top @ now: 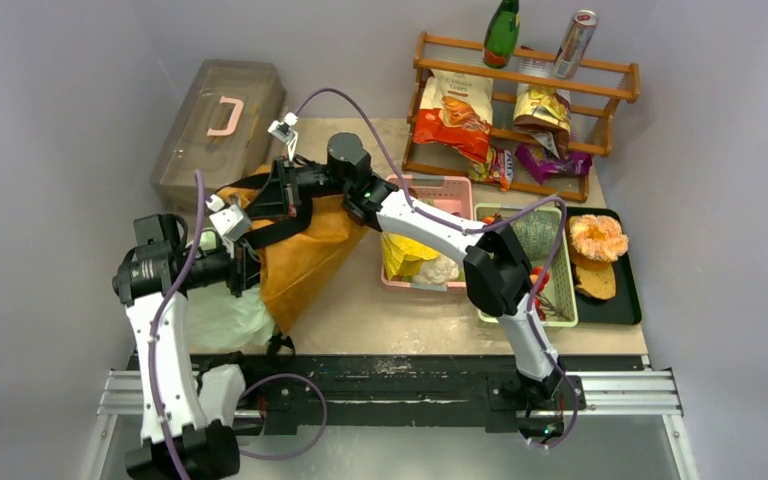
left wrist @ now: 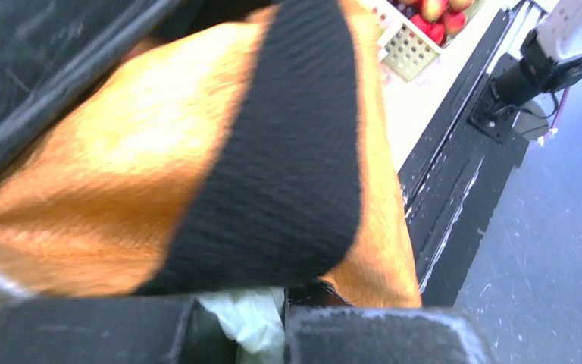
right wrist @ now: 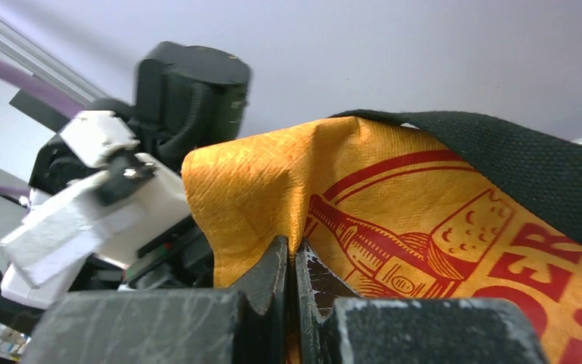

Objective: Untie the knot of the grocery bags and take out the mixed food
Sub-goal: Place the takeout bag at the takeout bag.

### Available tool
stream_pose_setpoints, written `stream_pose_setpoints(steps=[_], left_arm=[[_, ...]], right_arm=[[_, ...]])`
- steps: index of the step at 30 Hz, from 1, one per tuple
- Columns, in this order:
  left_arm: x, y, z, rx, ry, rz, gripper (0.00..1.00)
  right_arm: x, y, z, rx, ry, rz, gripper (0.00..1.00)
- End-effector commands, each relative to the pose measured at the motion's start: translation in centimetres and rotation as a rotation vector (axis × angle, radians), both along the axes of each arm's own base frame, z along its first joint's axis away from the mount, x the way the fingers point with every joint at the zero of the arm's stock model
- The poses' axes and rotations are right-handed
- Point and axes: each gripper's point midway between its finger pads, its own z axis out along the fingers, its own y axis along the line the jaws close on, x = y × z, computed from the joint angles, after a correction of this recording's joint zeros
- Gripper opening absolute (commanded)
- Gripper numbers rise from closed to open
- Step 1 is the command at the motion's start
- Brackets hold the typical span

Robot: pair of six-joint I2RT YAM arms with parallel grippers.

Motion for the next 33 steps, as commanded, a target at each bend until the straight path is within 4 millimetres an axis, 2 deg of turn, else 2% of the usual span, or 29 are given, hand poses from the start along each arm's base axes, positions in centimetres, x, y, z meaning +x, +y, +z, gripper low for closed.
stream_pose_setpoints(steps=[1,3,5,6,8,10,12,13,15,16,18,19,21,24,27,31,33], left_arm=[[0.7,-2.0,4.9,-0.155,-0.142,-0.015,0.00],[2.6,-1.4,6.0,-0.179,-0.177,0.055,0.00],[4.0,-0.4,5.5,-0.132,-0.242,0.143,0.01],[5.2,0.7,4.4,-0.060,-0.267,0.222,0.02],[7.3,3.6,1.1,0.095,-0.253,0.372,0.02],[8.2,6.9,-2.6,0.255,-0.172,0.485,0.05],[7.9,8.5,-4.8,0.313,-0.093,0.533,0.18],[7.1,8.0,-4.8,0.263,-0.066,0.499,0.28],[4.8,5.6,-3.3,0.127,-0.084,0.372,0.52],[3.6,4.4,-2.6,0.091,-0.097,0.324,0.59],[0.5,2.3,-1.6,0.091,-0.118,0.207,0.64],[-0.7,1.9,-0.9,0.116,-0.133,0.175,0.68],[-1.4,2.6,0.3,0.167,-0.103,0.232,0.70],[-3.0,3.1,1.8,0.220,-0.040,0.225,0.70],[-2.9,4.8,3.0,0.229,0.039,0.309,0.67],[-1.3,8.3,4.7,0.250,0.060,0.428,0.68],[-1.6,8.2,5.3,0.227,0.081,0.360,0.68]], right_arm=[[-2.2,0.8,2.8,0.097,-0.048,0.026,0.00],[-2.9,1.1,2.5,0.096,-0.042,0.043,0.00],[-3.4,1.1,2.5,0.100,-0.036,0.059,0.00],[-3.5,1.1,2.6,0.099,-0.033,0.063,0.00],[-3.7,0.7,2.6,0.097,-0.041,0.079,0.00],[-3.3,0.4,2.0,0.084,-0.031,0.071,0.00],[-2.7,0.1,0.9,0.064,-0.012,0.057,0.00],[-2.6,0.0,0.5,0.058,-0.004,0.054,0.00],[-2.1,0.1,-0.5,0.045,0.000,0.042,0.00],[-1.8,0.3,-1.1,0.035,-0.003,0.037,0.00],[-0.9,0.5,-2.2,0.014,-0.008,0.018,0.00],[-0.4,0.6,-2.8,0.004,-0.003,0.003,0.00],[0.6,0.7,-4.0,-0.018,0.016,-0.024,0.00],[1.3,1.0,-5.5,-0.042,0.026,-0.044,0.00],[2.0,1.6,-6.3,-0.051,0.039,-0.069,0.00],[2.6,1.9,-5.9,-0.041,0.024,-0.086,0.00],[2.5,1.8,-5.8,-0.038,0.024,-0.083,0.00]])
